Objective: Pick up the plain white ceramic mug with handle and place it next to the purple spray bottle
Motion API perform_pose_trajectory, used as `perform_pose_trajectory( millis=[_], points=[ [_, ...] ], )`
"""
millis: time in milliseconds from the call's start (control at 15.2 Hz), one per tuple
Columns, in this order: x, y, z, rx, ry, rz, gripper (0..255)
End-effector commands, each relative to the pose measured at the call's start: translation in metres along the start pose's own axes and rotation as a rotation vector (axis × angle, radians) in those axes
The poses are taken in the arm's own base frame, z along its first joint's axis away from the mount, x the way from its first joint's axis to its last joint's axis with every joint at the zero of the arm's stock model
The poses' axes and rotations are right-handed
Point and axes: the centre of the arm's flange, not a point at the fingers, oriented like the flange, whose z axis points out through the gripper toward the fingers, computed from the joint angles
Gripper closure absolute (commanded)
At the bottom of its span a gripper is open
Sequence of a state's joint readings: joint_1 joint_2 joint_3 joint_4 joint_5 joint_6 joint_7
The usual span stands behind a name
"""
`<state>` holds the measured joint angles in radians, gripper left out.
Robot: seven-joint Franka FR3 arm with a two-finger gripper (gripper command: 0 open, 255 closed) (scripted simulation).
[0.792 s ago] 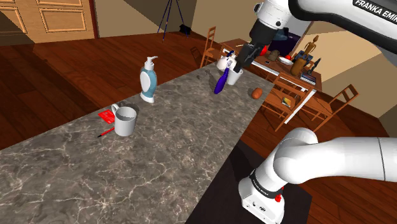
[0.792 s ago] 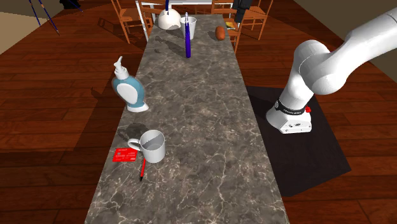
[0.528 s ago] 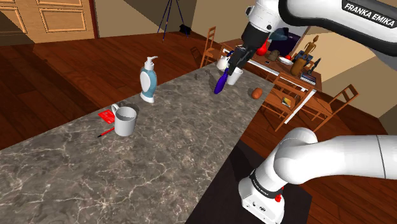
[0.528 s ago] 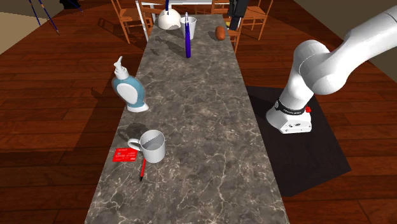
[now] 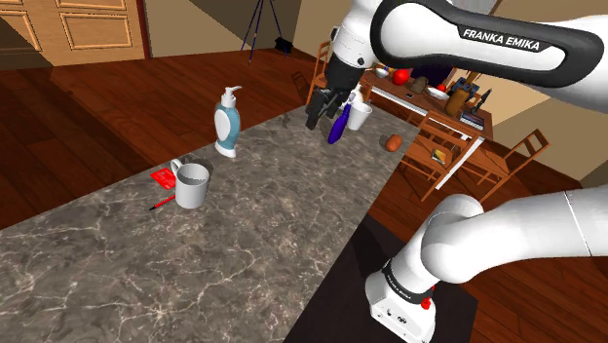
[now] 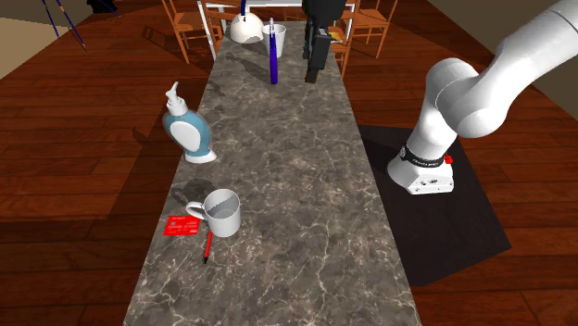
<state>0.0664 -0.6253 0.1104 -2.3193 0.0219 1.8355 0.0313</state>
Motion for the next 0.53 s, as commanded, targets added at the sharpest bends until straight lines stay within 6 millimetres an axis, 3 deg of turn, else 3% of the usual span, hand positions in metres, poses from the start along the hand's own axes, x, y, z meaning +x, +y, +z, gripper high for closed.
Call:
perform_pose_trajectory(
  millis=[0,462],
  points=[
    [0.01,-0.02,0.018,0.004,0.005,-0.012,0],
    [0.052,-0.081,0.069,0.015,0.016,-0.054,0]
  ],
)
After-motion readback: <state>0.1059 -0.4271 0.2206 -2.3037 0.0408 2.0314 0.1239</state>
